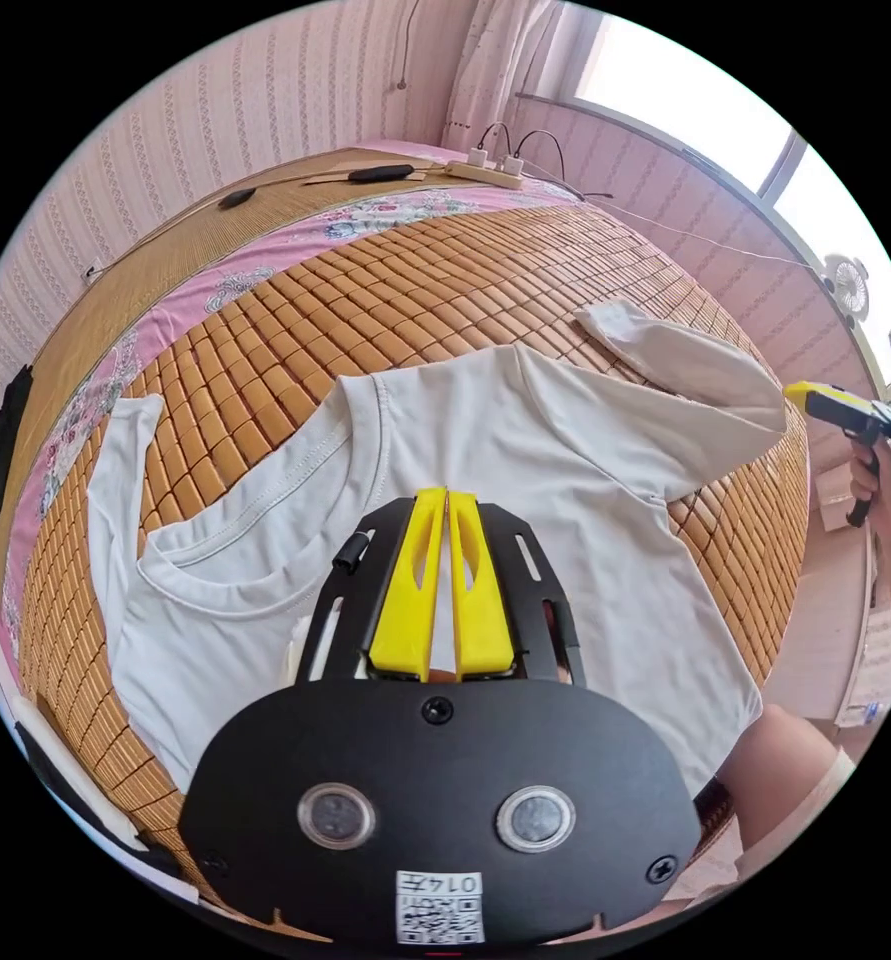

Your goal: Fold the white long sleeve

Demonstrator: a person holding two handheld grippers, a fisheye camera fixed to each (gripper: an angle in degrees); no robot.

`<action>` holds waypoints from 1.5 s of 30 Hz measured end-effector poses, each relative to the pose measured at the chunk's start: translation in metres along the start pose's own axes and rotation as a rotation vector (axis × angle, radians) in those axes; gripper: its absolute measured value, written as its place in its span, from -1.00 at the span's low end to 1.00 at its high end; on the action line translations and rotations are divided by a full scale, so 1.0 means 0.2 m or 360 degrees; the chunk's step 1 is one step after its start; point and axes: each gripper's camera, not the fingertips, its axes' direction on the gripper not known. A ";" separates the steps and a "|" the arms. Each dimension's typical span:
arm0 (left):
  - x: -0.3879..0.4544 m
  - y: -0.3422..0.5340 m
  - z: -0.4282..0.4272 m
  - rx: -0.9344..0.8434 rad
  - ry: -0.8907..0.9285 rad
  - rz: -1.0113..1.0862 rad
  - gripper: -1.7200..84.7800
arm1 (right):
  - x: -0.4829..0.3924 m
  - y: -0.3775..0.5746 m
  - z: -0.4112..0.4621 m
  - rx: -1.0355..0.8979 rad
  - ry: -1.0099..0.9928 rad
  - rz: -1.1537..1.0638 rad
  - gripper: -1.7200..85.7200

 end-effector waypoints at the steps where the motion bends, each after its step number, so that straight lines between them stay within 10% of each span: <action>1: 0.01 -0.02 -0.02 0.0015 0.0004 0.0008 -0.98 | 0.01 0.03 -0.01 -0.0018 0.0014 0.0014 -0.86; 15: 0.57 -0.55 0.38 -0.0191 0.0027 0.0467 -0.96 | 0.26 -0.24 0.47 -0.0184 0.0397 0.0263 -0.93; 27: 0.64 -0.61 0.44 -0.0103 0.0029 0.0463 -0.98 | 0.52 0.50 -0.43 0.0024 0.0252 0.0615 -0.97; 45: 0.93 -0.77 0.56 -0.0170 0.0000 0.0760 -0.98 | 0.86 0.84 -0.08 -0.0091 0.0347 0.0755 -0.94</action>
